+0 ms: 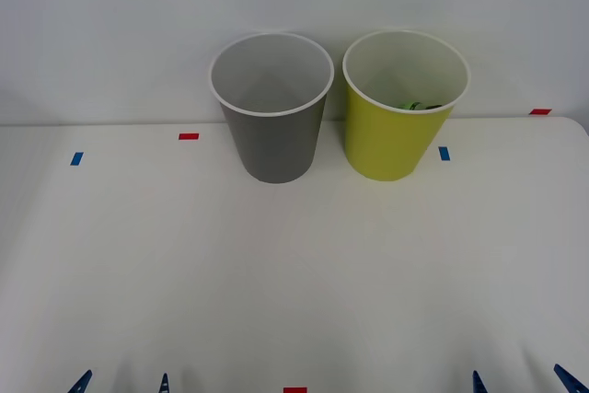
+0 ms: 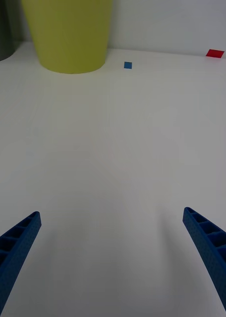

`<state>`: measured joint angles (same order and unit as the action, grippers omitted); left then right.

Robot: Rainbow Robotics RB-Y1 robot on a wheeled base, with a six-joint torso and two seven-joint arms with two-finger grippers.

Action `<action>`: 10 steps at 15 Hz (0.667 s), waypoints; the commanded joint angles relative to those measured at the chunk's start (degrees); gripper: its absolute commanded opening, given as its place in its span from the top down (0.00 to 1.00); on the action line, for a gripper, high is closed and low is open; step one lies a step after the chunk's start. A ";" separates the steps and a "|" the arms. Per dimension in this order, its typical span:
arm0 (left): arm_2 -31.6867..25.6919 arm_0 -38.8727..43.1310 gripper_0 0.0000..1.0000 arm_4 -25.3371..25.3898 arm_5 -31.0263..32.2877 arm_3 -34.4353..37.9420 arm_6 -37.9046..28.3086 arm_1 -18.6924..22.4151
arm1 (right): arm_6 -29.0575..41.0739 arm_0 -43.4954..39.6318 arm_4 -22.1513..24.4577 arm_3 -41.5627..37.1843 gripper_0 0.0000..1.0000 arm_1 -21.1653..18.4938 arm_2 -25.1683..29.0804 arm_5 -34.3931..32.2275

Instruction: Put cans in the gray bin and PET bottles in the light green bin.

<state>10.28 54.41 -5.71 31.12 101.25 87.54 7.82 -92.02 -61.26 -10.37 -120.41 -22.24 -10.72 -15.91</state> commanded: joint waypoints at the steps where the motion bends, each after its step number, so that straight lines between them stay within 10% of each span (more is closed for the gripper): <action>1: 0.00 0.00 0.00 0.00 0.00 0.00 0.00 0.00 | 0.00 0.00 0.00 0.00 0.00 0.00 0.00 0.00; 10: 0.00 0.00 0.00 0.00 0.00 0.00 0.00 0.00 | 0.00 0.00 0.00 0.00 0.00 0.00 0.00 0.00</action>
<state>10.28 54.41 -5.71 31.11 101.25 87.54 7.82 -92.02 -61.26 -10.37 -120.41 -22.24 -10.72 -15.91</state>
